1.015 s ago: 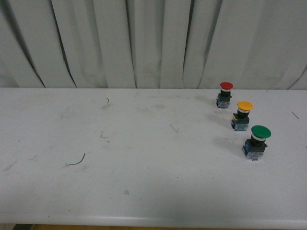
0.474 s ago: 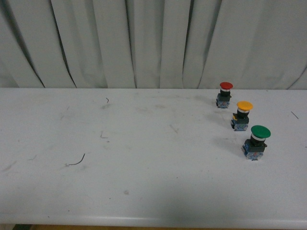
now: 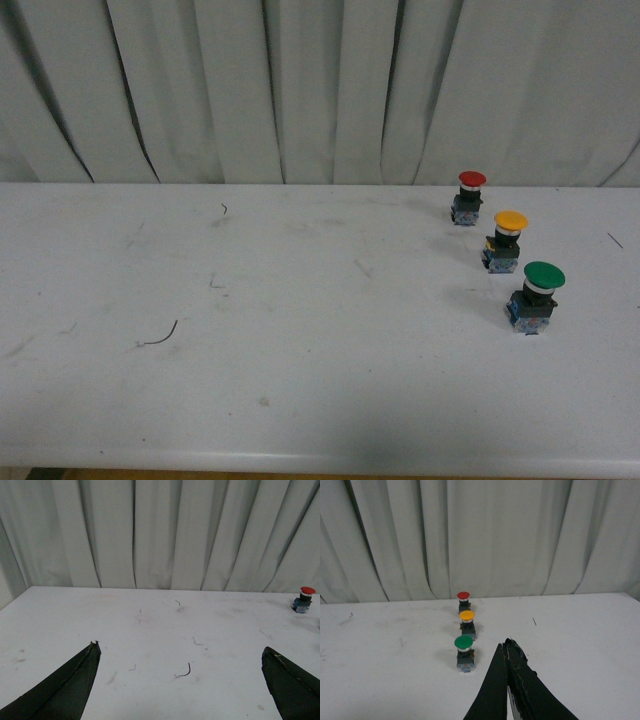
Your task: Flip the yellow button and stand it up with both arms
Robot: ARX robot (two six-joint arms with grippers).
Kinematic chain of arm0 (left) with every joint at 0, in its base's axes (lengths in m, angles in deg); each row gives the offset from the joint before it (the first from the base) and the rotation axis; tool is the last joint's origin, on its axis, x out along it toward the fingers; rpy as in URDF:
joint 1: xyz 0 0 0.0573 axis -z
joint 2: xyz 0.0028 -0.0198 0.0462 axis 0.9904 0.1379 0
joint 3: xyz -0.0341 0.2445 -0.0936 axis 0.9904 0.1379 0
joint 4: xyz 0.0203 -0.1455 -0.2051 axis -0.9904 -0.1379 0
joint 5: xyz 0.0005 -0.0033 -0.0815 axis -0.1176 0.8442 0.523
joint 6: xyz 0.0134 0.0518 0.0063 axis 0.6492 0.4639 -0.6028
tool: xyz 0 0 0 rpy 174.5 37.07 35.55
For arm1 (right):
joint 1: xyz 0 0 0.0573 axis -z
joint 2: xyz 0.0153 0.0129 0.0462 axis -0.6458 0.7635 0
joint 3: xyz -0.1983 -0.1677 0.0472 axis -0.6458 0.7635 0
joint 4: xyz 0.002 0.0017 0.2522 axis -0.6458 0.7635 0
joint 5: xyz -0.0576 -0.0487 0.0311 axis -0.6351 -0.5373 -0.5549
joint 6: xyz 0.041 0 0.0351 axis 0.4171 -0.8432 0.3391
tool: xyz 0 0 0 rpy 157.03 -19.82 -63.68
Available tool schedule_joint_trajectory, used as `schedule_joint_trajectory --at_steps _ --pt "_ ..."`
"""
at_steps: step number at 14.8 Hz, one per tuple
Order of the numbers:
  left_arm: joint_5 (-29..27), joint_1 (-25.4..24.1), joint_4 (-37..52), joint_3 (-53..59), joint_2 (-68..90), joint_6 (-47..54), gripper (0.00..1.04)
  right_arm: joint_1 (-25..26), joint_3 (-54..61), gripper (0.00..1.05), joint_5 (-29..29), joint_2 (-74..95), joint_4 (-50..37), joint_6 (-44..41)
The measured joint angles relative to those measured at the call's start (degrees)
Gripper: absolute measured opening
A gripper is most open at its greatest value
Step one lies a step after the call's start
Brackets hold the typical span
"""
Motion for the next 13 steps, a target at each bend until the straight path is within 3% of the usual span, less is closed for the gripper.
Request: schedule_joint_trajectory --at_steps 5,13 --pt "-0.02 0.00 0.09 0.00 0.00 0.00 0.98 0.00 0.00 0.04 0.02 0.17 0.50 -0.02" --pt "-0.02 0.00 0.09 0.00 0.00 0.00 0.98 0.00 0.00 1.00 0.02 0.17 0.50 0.00"
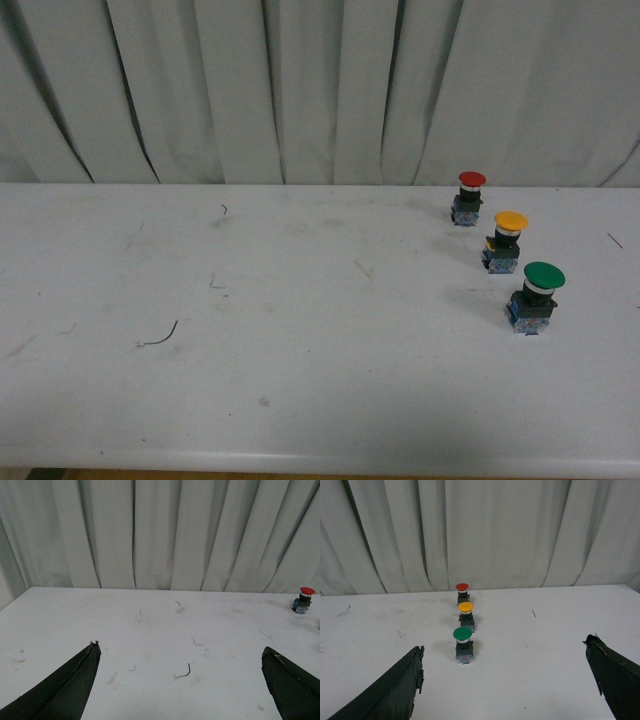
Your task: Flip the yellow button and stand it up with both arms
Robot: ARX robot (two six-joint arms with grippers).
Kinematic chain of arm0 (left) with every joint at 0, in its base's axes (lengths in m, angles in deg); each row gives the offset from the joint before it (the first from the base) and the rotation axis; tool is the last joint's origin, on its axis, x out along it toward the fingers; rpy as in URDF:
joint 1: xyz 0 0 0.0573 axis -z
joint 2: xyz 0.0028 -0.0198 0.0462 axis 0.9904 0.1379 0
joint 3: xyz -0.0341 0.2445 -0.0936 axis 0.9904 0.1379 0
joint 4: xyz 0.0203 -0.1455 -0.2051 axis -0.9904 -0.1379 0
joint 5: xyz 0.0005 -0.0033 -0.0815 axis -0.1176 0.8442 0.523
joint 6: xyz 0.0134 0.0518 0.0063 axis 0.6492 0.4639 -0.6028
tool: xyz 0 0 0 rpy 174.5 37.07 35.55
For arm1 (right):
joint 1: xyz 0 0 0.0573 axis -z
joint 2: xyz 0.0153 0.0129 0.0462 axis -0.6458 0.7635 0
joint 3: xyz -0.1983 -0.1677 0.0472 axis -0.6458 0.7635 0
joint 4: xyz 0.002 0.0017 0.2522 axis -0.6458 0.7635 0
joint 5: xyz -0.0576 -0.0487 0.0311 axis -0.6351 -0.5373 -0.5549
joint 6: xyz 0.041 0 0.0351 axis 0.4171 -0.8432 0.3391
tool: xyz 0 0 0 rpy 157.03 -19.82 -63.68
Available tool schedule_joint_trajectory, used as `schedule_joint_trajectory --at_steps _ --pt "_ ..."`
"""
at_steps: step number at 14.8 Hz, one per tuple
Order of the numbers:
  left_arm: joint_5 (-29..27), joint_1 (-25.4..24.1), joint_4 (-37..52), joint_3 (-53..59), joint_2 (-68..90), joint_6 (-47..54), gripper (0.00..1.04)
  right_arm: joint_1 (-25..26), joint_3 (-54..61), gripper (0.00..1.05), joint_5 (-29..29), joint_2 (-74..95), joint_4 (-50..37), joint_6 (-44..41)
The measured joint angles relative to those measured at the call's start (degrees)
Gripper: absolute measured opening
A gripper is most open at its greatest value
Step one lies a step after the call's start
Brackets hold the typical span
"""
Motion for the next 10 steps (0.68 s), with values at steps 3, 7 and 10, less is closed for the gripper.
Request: schedule_joint_trajectory --at_steps 3,7,10 --pt "0.00 0.00 0.00 0.00 0.00 0.00 0.98 0.00 0.00 0.98 0.00 0.00 0.00 0.00" --pt "0.00 0.00 0.00 0.00 0.00 0.00 0.98 0.00 0.00 0.98 0.00 0.00 0.00 0.00" --pt "0.00 0.00 0.00 0.00 0.00 0.00 0.98 0.00 0.00 0.98 0.00 0.00 0.00 -0.02"
